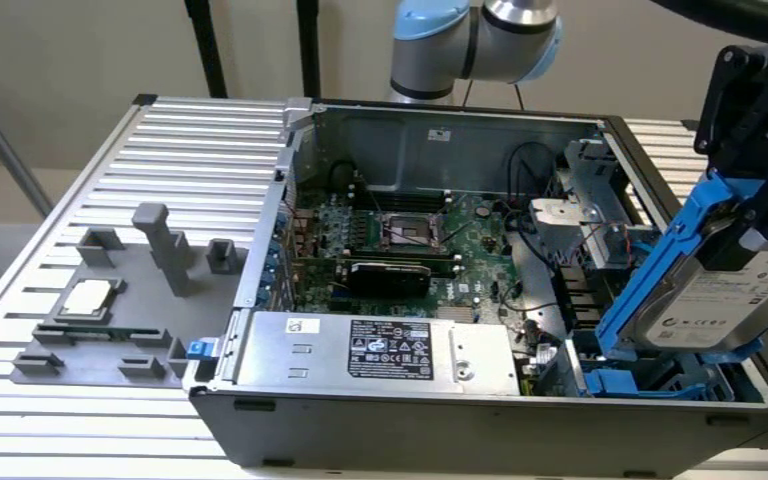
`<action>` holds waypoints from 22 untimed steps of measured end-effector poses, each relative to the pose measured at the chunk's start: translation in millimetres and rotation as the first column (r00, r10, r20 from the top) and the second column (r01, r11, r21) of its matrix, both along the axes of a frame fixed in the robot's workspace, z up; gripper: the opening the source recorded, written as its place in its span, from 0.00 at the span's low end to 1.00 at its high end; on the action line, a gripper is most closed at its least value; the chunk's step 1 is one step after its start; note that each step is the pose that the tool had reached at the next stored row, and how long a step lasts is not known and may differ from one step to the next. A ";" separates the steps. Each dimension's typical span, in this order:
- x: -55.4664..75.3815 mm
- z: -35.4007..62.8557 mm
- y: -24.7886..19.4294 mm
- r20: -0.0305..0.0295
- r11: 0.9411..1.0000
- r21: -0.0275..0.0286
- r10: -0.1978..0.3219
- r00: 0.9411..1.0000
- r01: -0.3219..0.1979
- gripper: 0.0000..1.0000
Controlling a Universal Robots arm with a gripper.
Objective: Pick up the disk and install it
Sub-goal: 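Pick up the disk, then insert the disk into the insertion slot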
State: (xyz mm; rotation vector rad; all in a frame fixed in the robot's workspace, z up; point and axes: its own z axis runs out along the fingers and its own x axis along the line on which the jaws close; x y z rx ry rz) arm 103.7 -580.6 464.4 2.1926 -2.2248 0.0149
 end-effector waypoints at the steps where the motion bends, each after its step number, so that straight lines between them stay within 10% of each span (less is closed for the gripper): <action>1: 0.0 0.0 0.0 0.000 1.000 0.000 0.000 1.000 0.000 0.00; 22: -3.2 -13.1 1.9 0.000 1.000 0.000 0.000 1.000 0.000 0.00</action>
